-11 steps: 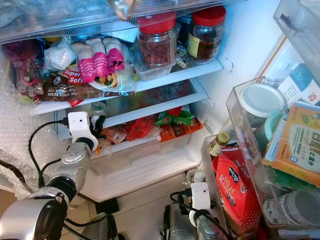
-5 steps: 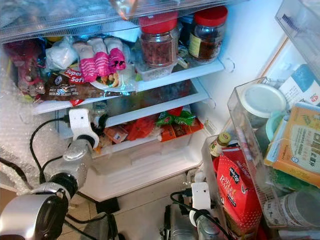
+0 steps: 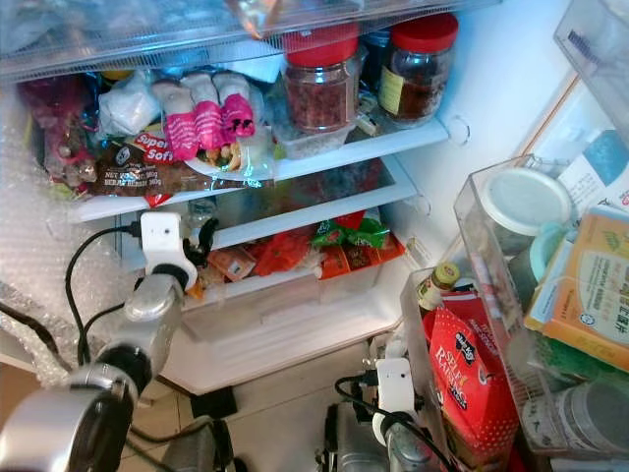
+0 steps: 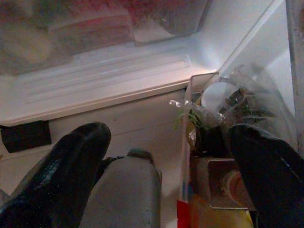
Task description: Restocking fridge
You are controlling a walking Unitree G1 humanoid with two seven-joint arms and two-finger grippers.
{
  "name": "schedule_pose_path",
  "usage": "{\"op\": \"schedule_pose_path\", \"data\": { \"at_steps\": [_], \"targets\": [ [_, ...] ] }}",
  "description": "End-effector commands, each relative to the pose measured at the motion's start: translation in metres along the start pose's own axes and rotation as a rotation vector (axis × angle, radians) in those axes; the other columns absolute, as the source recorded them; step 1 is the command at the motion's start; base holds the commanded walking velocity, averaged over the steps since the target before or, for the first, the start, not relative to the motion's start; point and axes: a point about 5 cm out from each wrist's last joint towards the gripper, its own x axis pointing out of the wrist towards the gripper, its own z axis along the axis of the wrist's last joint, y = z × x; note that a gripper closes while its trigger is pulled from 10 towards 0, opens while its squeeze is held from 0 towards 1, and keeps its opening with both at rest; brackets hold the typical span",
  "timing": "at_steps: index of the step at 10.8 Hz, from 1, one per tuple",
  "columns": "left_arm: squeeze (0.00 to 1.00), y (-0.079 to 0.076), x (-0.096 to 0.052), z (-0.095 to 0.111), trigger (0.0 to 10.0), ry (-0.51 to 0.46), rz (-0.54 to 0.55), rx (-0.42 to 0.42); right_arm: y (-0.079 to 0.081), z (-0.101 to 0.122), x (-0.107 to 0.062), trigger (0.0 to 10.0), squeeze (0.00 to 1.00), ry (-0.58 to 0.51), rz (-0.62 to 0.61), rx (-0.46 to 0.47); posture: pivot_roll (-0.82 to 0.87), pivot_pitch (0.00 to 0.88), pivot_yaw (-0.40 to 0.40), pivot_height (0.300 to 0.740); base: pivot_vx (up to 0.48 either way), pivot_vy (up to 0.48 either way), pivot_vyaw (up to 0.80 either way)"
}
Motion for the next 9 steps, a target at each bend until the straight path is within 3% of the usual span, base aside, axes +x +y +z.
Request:
{"op": "schedule_pose_path", "data": {
  "at_steps": [1, 3, 9],
  "targets": [
    [0.00, 0.000, -0.005, -0.001, 10.0, -0.031, -0.046, 0.046, -0.001, -0.007, -0.002, 10.0, 0.00, 0.025, -0.010, 0.015, -0.19, 0.182, -0.002, 0.647, 0.000, 0.000, 0.00],
    [0.00, -0.001, -0.015, -0.002, 10.0, -0.085, -0.130, 0.092, -0.001, -0.006, -0.001, 10.0, 0.00, 0.026, -0.009, 0.015, -0.18, 0.179, -0.001, 0.647, 0.000, 0.000, 0.00],
    [0.00, 0.001, -0.048, -0.026, 10.0, -0.025, -0.239, 0.173, -0.001, -0.004, -0.001, 10.0, 0.00, 0.025, -0.012, 0.013, -0.18, 0.174, -0.001, 0.647, 0.000, 0.000, 0.00]
  ]
}}
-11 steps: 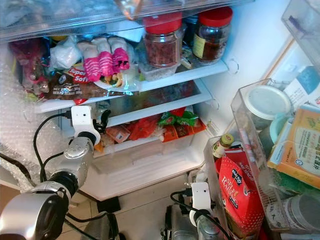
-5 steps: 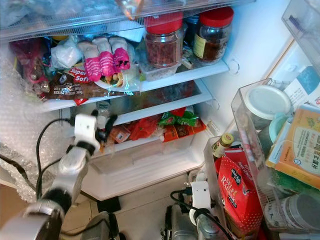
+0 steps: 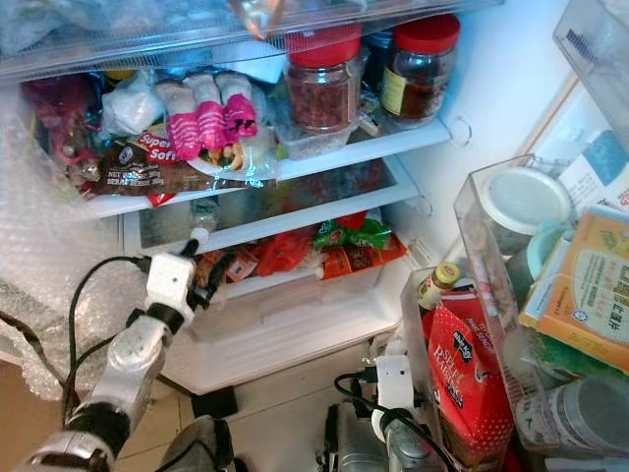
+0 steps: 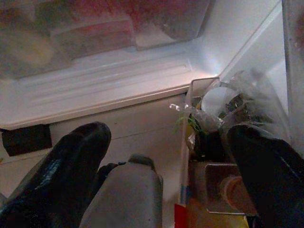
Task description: Restocking fridge
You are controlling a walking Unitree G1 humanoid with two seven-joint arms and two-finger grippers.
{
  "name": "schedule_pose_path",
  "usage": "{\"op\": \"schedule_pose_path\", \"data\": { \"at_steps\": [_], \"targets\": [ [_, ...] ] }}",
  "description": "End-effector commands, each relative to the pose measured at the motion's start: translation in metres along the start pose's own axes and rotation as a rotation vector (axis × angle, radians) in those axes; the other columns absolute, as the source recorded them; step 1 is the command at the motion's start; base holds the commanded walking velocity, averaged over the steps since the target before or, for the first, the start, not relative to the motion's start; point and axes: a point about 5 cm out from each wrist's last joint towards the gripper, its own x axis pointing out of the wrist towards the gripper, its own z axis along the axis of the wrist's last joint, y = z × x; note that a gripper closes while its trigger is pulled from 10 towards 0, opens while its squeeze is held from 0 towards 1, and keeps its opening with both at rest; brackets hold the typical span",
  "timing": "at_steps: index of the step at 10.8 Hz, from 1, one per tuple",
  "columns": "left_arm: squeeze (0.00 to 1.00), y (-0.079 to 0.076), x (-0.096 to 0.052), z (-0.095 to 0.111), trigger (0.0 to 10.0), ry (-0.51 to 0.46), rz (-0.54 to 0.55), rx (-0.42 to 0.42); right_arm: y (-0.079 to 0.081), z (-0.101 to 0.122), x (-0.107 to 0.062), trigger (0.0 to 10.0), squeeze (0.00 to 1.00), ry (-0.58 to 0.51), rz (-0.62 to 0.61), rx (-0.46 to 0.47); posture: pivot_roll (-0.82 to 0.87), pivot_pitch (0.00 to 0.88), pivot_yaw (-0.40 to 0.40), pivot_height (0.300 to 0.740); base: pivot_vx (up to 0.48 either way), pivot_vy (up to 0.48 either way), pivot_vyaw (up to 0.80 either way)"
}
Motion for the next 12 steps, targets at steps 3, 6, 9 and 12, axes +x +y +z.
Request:
{"op": "schedule_pose_path", "data": {
  "at_steps": [3, 6, 9, 12],
  "targets": [
    [0.00, 0.002, 0.003, -0.004, 10.0, 0.054, 0.012, -0.010, -0.002, -0.008, -0.002, 10.0, 0.00, 0.036, -0.010, 0.014, -0.18, 0.175, -0.001, 0.647, 0.000, 0.000, 0.00],
    [0.00, 0.001, 0.012, -0.002, 10.0, 0.066, 0.035, -0.037, -0.002, -0.008, -0.002, 10.0, 0.00, 0.035, -0.013, 0.013, -0.19, 0.172, -0.003, 0.647, 0.000, 0.000, 0.00],
    [0.00, 0.004, 0.015, -0.002, 10.0, 0.079, 0.057, -0.055, -0.003, -0.008, -0.002, 10.0, 0.00, 0.037, -0.014, 0.011, -0.19, 0.171, -0.004, 0.647, 0.000, 0.000, 0.00],
    [0.00, -0.001, 0.007, -0.005, 10.0, 0.066, 0.027, -0.032, -0.003, -0.008, -0.002, 10.0, 0.00, 0.036, -0.013, 0.010, -0.19, 0.170, -0.004, 0.647, 0.000, 0.000, 0.00]
  ]
}}
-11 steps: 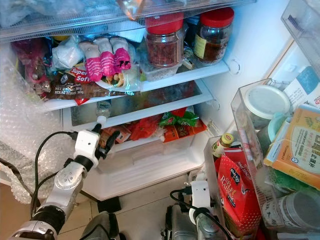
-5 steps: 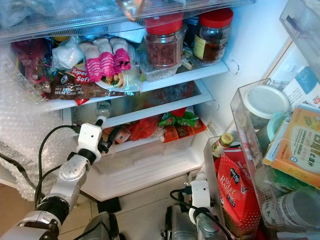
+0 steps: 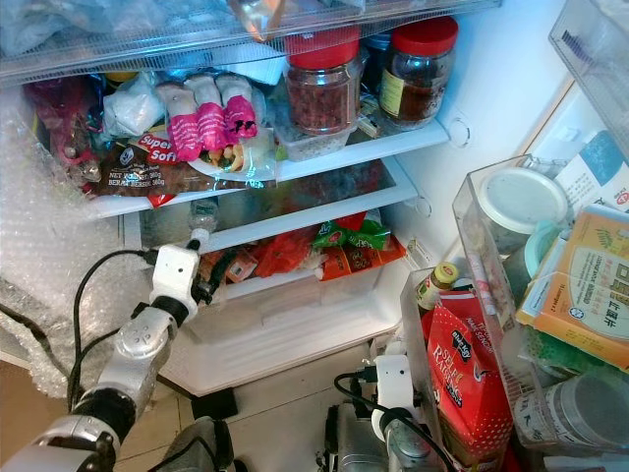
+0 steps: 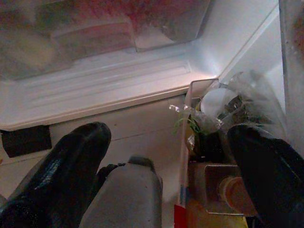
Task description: Restocking fridge
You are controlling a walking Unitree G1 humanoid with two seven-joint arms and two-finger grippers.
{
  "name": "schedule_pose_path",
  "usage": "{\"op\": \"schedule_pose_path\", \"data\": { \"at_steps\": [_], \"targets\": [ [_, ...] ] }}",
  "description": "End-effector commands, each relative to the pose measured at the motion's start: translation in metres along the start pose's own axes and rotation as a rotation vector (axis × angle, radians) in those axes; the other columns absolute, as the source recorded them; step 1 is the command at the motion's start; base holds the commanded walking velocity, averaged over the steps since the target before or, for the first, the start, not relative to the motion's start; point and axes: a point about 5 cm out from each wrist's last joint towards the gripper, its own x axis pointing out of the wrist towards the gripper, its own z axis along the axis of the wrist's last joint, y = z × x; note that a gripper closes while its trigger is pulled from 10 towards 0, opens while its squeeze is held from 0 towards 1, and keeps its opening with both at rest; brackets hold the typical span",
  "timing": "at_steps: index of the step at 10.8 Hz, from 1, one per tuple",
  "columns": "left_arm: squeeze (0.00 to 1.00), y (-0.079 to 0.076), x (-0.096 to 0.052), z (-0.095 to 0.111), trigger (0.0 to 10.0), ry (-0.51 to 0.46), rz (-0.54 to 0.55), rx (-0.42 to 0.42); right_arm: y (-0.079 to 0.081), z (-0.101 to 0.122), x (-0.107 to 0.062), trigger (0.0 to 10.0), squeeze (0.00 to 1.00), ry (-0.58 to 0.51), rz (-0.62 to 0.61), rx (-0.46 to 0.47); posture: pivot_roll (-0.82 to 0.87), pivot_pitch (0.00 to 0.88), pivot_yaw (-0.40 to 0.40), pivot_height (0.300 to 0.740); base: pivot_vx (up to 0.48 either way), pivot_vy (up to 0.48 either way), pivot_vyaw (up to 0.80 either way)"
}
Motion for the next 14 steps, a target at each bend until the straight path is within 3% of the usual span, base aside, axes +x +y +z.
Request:
{"op": "schedule_pose_path", "data": {
  "at_steps": [1, 4, 10, 14],
  "targets": [
    [0.00, -0.001, -0.006, -0.007, 10.0, 0.016, -0.003, -0.003, -0.002, -0.008, -0.002, 10.0, 0.00, 0.036, -0.011, 0.010, -0.19, 0.170, -0.004, 0.647, 0.000, 0.000, 0.00],
    [0.00, -0.001, -0.006, -0.009, 10.0, 0.031, 0.007, -0.018, -0.003, -0.008, -0.002, 10.0, 0.00, 0.036, -0.011, 0.010, -0.19, 0.170, -0.005, 0.647, 0.000, 0.000, 0.00],
    [0.00, -0.004, 0.009, -0.006, 10.0, 0.074, 0.040, -0.070, -0.005, -0.009, -0.003, 10.0, 0.00, 0.038, -0.018, 0.006, -0.21, 0.174, -0.011, 0.647, 0.000, 0.000, 0.00],
    [0.00, 0.004, 0.022, 0.003, 10.0, 0.092, 0.070, -0.083, -0.007, -0.008, -0.003, 10.0, 0.00, 0.037, -0.016, -0.002, -0.23, 0.176, -0.016, 0.647, 0.000, 0.000, 0.00]
  ]
}}
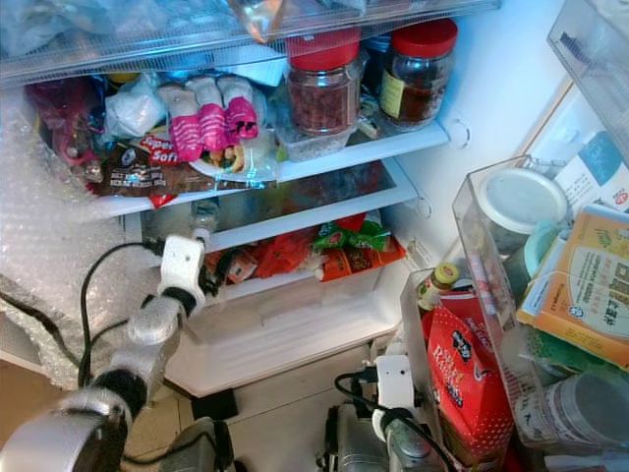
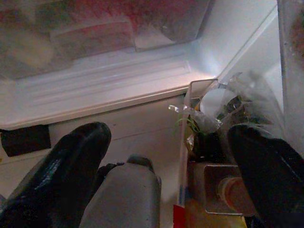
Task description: Restocking fridge
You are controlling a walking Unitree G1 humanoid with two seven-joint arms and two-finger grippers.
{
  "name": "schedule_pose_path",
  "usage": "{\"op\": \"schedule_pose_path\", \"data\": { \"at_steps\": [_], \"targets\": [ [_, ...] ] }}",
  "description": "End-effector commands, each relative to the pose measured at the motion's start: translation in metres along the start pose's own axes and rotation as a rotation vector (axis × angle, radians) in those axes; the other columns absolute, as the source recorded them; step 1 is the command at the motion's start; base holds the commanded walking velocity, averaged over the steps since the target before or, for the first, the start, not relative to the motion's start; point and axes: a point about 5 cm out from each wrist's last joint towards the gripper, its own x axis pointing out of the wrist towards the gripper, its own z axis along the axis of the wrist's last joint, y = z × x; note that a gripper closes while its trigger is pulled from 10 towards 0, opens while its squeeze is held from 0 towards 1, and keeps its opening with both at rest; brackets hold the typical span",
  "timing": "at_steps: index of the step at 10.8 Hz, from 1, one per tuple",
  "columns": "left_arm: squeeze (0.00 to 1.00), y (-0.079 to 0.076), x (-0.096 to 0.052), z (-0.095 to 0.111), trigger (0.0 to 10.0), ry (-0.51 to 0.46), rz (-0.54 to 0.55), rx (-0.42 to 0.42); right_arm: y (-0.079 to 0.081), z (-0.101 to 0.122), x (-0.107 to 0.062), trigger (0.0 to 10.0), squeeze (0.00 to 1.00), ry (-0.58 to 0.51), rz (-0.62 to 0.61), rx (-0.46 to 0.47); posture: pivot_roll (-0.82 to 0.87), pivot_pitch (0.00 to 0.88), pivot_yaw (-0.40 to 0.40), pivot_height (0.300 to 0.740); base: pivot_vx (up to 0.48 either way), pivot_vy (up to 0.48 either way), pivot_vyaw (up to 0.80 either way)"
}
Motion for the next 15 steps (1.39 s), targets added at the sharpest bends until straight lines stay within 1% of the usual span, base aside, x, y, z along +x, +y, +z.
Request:
{"op": "schedule_pose_path", "data": {
  "at_steps": [1, 4, 6, 7, 9, 10, 11, 12, 13, 14, 15],
  "targets": [
    [0.00, 0.003, -0.001, -0.005, 10.0, 0.037, 0.016, -0.011, -0.005, -0.008, -0.003, 10.0, 0.00, 0.032, -0.015, 0.002, -0.23, 0.177, -0.017, 0.647, 0.000, 0.000, 0.00],
    [0.00, 0.006, 0.003, -0.005, 10.0, 0.079, 0.055, -0.051, -0.007, -0.009, -0.004, 10.0, 0.00, 0.035, -0.018, -0.002, -0.25, 0.181, -0.023, 0.647, 0.000, 0.000, 0.00],
    [0.00, 0.009, 0.009, 0.001, 10.0, 0.102, 0.080, -0.044, -0.009, -0.009, -0.004, 10.0, 0.00, 0.037, -0.022, -0.005, -0.25, 0.181, -0.028, 0.647, 0.000, 0.000, 0.00],
    [0.00, 0.013, 0.011, 0.003, 10.0, 0.107, 0.109, -0.070, -0.009, -0.009, -0.004, 10.0, 0.00, 0.037, -0.021, -0.007, -0.25, 0.181, -0.028, 0.647, 0.000, 0.000, 0.00],
    [0.00, 0.013, 0.012, 0.006, 10.0, 0.081, 0.104, -0.090, -0.009, -0.009, -0.003, 10.0, 0.00, 0.036, -0.020, -0.006, -0.24, 0.179, -0.024, 0.647, 0.000, 0.000, 0.00],
    [0.00, 0.008, 0.009, 0.004, 10.0, 0.053, 0.070, -0.099, -0.008, -0.009, -0.003, 10.0, 0.00, 0.037, -0.017, -0.005, -0.24, 0.179, -0.022, 0.647, 0.000, 0.000, 0.00],
    [0.00, -0.003, 0.004, 0.001, 10.0, 0.009, -0.008, -0.103, -0.006, -0.009, -0.003, 10.0, 0.00, 0.038, -0.012, -0.003, -0.23, 0.177, -0.018, 0.647, 0.000, 0.000, 0.00],
    [0.00, -0.008, 0.000, -0.001, 10.0, -0.018, -0.038, -0.105, -0.006, -0.009, -0.003, 10.0, 0.00, 0.039, -0.011, -0.002, -0.23, 0.175, -0.014, 0.647, 0.000, 0.000, 0.00],
    [0.00, -0.010, -0.003, -0.002, 10.0, -0.035, -0.047, -0.098, -0.006, -0.009, -0.003, 10.0, 0.00, 0.039, -0.010, 0.000, -0.22, 0.174, -0.012, 0.647, 0.000, 0.000, 0.00],
    [0.00, -0.015, -0.013, -0.004, 10.0, -0.085, -0.092, -0.042, -0.005, -0.009, -0.003, 10.0, 0.00, 0.040, -0.009, 0.002, -0.22, 0.172, -0.008, 0.647, 0.000, 0.000, 0.00],
    [0.00, -0.016, -0.019, -0.004, 10.0, -0.112, -0.109, -0.021, -0.005, -0.010, -0.003, 10.0, 0.00, 0.042, -0.007, 0.003, -0.22, 0.171, -0.006, 0.647, 0.000, 0.000, 0.00]
  ]
}}
